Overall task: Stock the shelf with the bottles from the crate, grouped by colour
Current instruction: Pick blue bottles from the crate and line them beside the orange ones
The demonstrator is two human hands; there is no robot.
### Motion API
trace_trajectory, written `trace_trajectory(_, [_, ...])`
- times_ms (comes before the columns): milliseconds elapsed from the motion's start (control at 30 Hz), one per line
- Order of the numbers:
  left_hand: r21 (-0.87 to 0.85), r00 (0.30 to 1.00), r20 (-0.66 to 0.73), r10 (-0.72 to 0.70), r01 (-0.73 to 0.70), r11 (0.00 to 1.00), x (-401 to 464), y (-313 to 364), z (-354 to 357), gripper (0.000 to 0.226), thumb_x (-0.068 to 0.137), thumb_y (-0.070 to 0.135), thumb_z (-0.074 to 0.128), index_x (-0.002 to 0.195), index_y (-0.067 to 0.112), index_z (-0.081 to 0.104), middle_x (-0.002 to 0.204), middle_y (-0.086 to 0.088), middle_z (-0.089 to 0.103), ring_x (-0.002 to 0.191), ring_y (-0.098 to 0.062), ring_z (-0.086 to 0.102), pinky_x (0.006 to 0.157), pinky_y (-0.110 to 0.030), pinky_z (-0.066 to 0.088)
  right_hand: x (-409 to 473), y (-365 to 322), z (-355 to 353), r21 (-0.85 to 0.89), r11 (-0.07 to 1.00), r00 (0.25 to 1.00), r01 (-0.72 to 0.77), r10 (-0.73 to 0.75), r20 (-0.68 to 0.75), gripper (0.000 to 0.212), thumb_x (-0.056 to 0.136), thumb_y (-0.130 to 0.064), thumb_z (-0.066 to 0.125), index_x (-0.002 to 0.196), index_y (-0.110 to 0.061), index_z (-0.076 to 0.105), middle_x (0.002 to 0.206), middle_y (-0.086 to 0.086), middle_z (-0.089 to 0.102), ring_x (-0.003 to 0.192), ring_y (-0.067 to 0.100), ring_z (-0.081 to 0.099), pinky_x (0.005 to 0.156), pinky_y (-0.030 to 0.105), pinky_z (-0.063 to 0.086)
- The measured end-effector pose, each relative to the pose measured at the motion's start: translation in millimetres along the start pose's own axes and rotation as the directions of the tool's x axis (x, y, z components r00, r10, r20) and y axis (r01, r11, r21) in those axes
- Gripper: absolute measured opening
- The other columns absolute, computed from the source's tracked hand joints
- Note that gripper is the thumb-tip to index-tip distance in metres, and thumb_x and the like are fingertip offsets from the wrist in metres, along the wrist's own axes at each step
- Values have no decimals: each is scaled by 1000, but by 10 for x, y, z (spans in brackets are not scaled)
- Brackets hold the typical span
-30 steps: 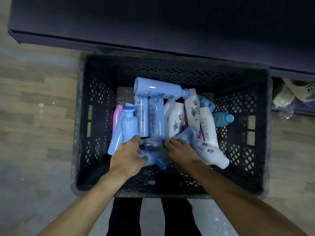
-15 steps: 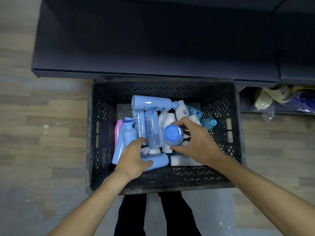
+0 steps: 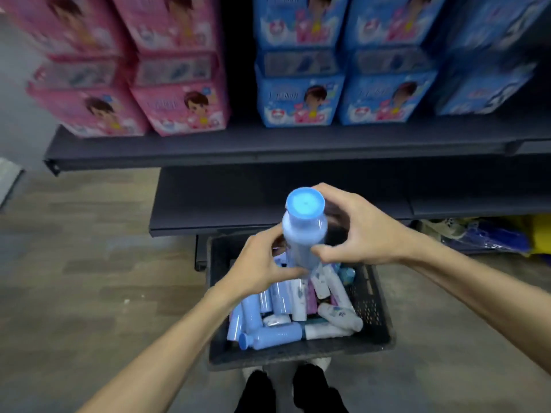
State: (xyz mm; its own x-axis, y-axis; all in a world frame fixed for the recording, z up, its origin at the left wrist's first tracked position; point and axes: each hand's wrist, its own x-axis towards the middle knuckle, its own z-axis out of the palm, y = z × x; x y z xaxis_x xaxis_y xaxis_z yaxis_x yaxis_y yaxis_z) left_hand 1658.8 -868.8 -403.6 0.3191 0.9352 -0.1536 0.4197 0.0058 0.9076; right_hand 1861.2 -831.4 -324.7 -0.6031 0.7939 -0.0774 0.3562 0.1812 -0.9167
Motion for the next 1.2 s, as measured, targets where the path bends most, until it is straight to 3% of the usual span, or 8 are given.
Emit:
trace_trajectory(167, [15, 964, -242, 106, -105, 994, 58, 775, -297, 41, 64, 18, 87, 100, 19, 65, 85, 6, 72, 81, -10, 69, 72, -26, 57, 64, -719, -266, -156, 982, 953, 103, -143, -267, 59, 78, -13, 82, 128, -20, 53, 122, -10, 62, 117, 13, 60, 100, 35, 51])
trace_trajectory(267, [117, 902, -386, 191, -158, 981, 74, 1165, -488, 37, 63, 33, 84, 89, 20, 61, 75, 3, 67, 73, -18, 65, 66, -39, 55, 104, -1107, -315, -276, 953, 869, 124, -238, -434, 62, 77, -32, 83, 132, -26, 53, 121, -12, 55, 115, 7, 56, 92, 33, 54])
trace_trajectory(467, [349, 758, -559, 336, -152, 925, 23, 1916, -900, 46, 59, 61, 73, 80, 26, 53, 68, 10, 62, 64, -5, 59, 58, -37, 52, 271, -1854, -491, -322, 931, 759, 171, -333, -559, 65, 82, -40, 76, 138, -29, 45, 125, -12, 58, 116, 5, 56, 93, 36, 55])
trace_trajectory(600, [435, 651, -633, 419, -148, 888, -54, 2418, -1239, 47, 58, 65, 68, 84, 28, 57, 70, 12, 64, 67, -7, 62, 62, -38, 53, 299, -2484, -634, -358, 901, 698, 244, -420, -581, 58, 84, -36, 77, 133, -29, 47, 114, -24, 61, 106, -7, 58, 84, 14, 50])
trace_trajectory(733, [496, 539, -666, 516, -197, 846, -158, 2867, -1627, 45, 61, 64, 73, 85, 28, 61, 72, 13, 66, 71, -7, 63, 64, -35, 54, 374, -3128, -781, -436, 842, 641, 319, -530, -555, 54, 85, -35, 77, 130, -25, 49, 120, -18, 62, 106, -7, 57, 82, 3, 42])
trace_trajectory(833, [522, 476, -681, 557, -218, 825, -205, 3179, -1916, 52, 62, 65, 77, 94, 27, 60, 75, 14, 66, 73, -10, 66, 66, -34, 55, 486, -3564, -854, -488, 796, 598, 357, -596, -535, 54, 84, -35, 77, 129, -21, 51, 117, -13, 65, 100, -3, 61, 79, 4, 45])
trace_trajectory(933, [494, 454, -700, 551, -249, 833, -213, 3370, -2164, 62, 61, 61, 81, 98, 21, 50, 78, 10, 65, 70, -17, 67, 64, -39, 54, 642, -3869, -878, -507, 781, 596, 365, -614, -517, 55, 85, -34, 77, 130, -20, 50, 108, -7, 66, 93, 6, 63, 78, 17, 52])
trace_trajectory(1200, [428, 447, -764, 465, -187, 884, 4, 3319, -2698, 47, 63, 42, 82, 91, 19, 52, 82, 4, 66, 72, -23, 66, 66, -41, 55, 1366, -4117, -841, -466, 823, 678, 324, -546, -492, 54, 88, -29, 71, 133, -22, 42, 116, 1, 63, 102, 22, 62, 87, 39, 54])
